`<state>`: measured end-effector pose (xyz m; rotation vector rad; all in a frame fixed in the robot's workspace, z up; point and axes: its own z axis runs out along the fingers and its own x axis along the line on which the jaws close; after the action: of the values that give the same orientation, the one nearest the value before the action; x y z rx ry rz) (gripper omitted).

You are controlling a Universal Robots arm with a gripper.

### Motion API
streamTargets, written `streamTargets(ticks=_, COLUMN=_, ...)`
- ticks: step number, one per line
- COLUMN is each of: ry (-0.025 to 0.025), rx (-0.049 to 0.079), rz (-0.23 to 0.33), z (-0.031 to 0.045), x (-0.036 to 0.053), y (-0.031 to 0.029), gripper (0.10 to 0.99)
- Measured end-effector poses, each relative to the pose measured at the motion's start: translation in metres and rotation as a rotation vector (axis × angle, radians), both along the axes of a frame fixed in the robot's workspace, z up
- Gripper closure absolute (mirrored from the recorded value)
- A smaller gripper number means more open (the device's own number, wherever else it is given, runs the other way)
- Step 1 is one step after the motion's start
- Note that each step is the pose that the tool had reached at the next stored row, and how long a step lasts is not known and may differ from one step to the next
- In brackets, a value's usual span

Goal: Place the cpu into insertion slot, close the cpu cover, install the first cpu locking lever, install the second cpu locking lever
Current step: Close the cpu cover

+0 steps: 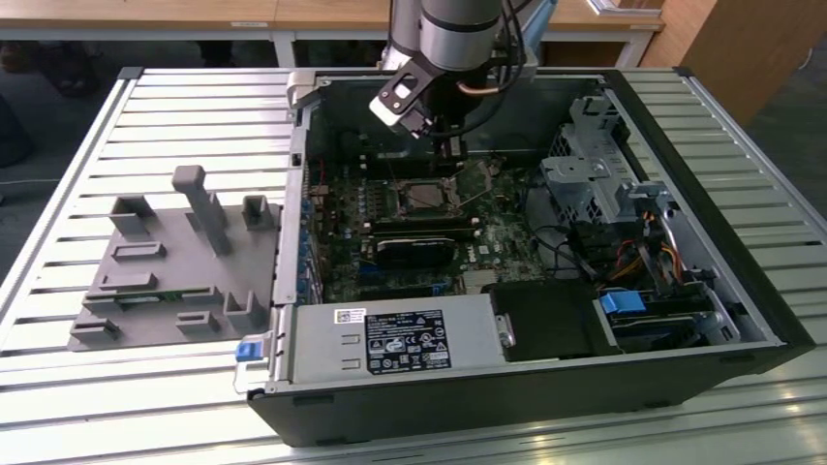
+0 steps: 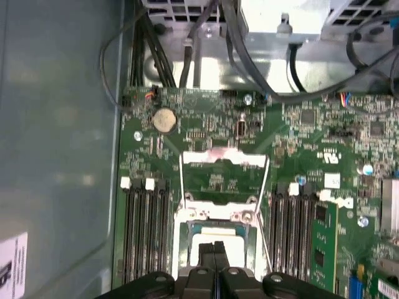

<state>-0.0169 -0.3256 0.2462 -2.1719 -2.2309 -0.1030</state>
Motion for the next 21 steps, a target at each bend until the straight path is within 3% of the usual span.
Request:
streamTargets(ticks=9, ry=-0.0002, rx=0.000, rz=0.000, z=0.0041, x=0.0084, y=0.0001, gripper=0.980)
streamTargets(ticks=21, ry=0.0049, rx=0.000, rz=0.001, z=0.0038, x=0.0328, y=0.0001, gripper=0.980)
